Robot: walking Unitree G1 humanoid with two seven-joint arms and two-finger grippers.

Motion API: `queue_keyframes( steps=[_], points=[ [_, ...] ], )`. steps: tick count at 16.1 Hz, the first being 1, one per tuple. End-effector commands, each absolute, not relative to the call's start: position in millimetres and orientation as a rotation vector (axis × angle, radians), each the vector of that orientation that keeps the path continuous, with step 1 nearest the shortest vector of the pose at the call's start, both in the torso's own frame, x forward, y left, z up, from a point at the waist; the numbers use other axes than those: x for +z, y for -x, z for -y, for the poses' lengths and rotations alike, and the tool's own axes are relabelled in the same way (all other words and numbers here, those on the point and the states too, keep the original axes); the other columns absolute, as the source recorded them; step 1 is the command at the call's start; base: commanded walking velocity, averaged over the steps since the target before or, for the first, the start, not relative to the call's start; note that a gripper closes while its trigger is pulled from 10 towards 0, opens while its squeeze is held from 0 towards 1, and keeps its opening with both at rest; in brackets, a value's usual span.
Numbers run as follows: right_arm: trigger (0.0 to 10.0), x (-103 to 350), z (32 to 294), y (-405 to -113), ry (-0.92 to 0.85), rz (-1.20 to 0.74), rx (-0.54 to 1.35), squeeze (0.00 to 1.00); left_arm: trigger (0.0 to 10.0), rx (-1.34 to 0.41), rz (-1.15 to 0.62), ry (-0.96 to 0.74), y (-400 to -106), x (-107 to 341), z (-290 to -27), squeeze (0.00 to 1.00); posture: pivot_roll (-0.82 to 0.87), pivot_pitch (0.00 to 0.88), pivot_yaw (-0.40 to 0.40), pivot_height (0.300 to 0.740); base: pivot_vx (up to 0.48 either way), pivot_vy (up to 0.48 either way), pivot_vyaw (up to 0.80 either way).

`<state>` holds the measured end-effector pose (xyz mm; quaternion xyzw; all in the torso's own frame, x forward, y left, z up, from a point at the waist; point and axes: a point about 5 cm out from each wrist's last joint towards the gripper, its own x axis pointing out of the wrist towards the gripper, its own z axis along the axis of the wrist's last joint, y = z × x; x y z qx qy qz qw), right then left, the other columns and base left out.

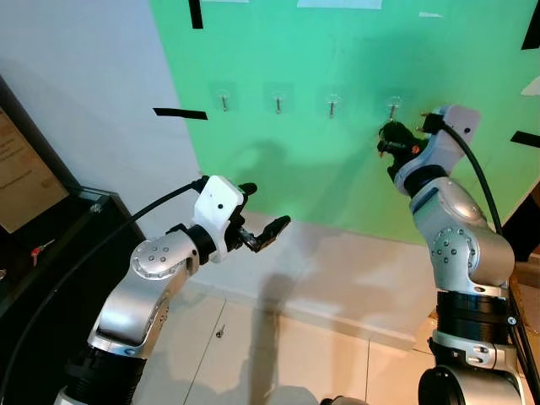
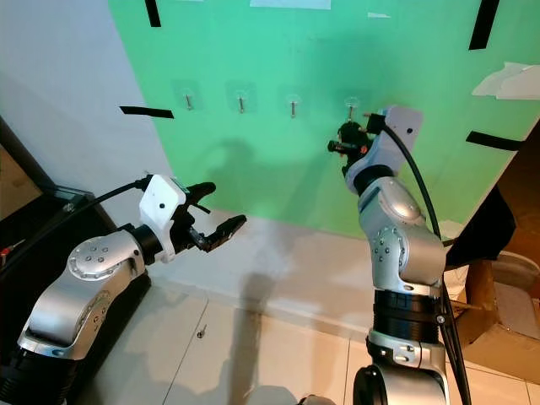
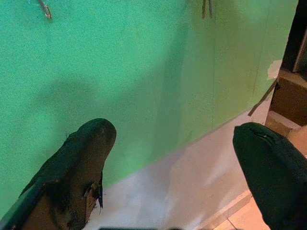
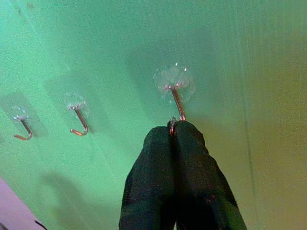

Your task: Hang keys on a hook

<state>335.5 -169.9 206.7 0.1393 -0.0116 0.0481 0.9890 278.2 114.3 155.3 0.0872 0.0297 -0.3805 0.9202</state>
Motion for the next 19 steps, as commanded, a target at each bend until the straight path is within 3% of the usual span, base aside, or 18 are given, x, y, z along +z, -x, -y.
queue_keyframes(
  steps=[1,9,19],
  points=[
    [10.0,213.8,166.8,-338.7,-0.296,0.051,0.112,0.0,10.0,-0.8,-0.056,-0.188,-275.4,157.4,-114.7,0.0,-0.08,0.0,0.087,0.74,0.0,0.0,0.0],
    [10.0,214.4,170.5,-349.4,-0.333,0.055,0.087,0.0,10.0,-0.875,-0.074,-0.169,-267.9,157.2,-111.4,0.0,-0.07,0.0,0.082,0.74,0.0,0.0,0.0],
    [10.0,199.4,193.4,-357.6,-0.379,0.002,-0.063,0.0,10.0,-0.889,-0.08,-0.168,-267.3,157.9,-111.2,0.0,-0.07,0.0,0.085,0.74,0.0,0.0,0.0]
  ],
)
